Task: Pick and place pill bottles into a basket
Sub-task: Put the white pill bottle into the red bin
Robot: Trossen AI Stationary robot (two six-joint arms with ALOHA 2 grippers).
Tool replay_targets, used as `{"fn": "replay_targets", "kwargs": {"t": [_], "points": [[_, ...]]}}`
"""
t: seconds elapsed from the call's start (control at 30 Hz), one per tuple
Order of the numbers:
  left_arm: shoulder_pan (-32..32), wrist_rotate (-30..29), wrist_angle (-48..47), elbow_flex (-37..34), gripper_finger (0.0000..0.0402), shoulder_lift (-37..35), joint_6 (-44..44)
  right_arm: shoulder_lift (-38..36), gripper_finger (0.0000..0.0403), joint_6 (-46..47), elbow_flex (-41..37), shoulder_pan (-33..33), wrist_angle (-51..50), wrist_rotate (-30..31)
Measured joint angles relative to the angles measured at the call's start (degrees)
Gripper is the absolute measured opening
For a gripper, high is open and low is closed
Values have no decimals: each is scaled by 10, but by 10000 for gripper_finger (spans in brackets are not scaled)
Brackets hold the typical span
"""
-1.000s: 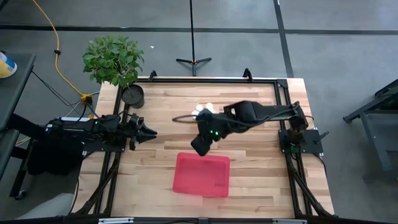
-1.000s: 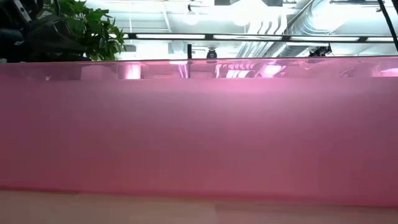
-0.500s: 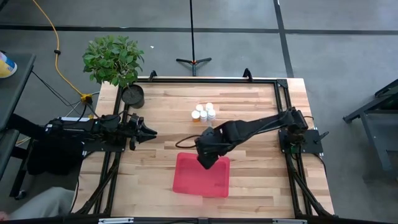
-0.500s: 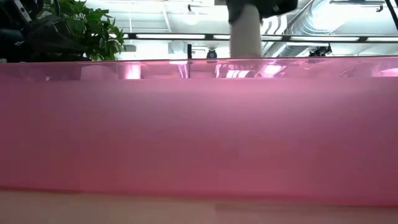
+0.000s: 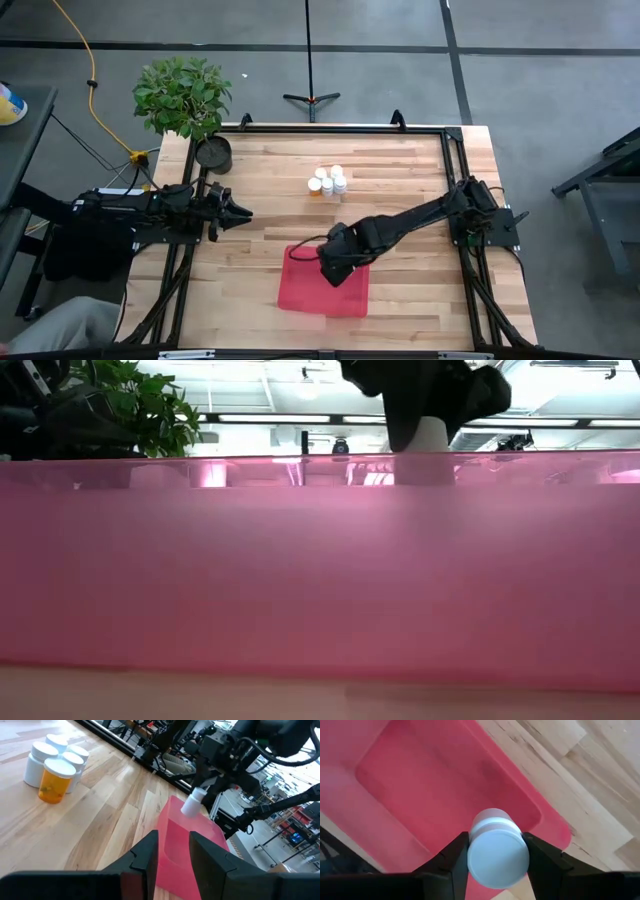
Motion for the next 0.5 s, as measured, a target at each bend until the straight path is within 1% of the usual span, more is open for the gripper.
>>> {"fn": "replay_targets", "kwargs": {"t": [0.1,0.23,0.3,0.4,0.5], "points": [[0,0,0,0,145,0,0,0,150,26,-1,18,0,37],[0,0,0,0,145,0,0,0,150,65,-1,39,2,103],[0,0,0,0,145,0,0,0,150,81,-1,47,-4,121],[0,0,0,0,145,0,-4,6,150,96,-1,56,-5,121],[0,0,0,0,145,0,-13,20,150,105,-1,64,-5,102]]}}
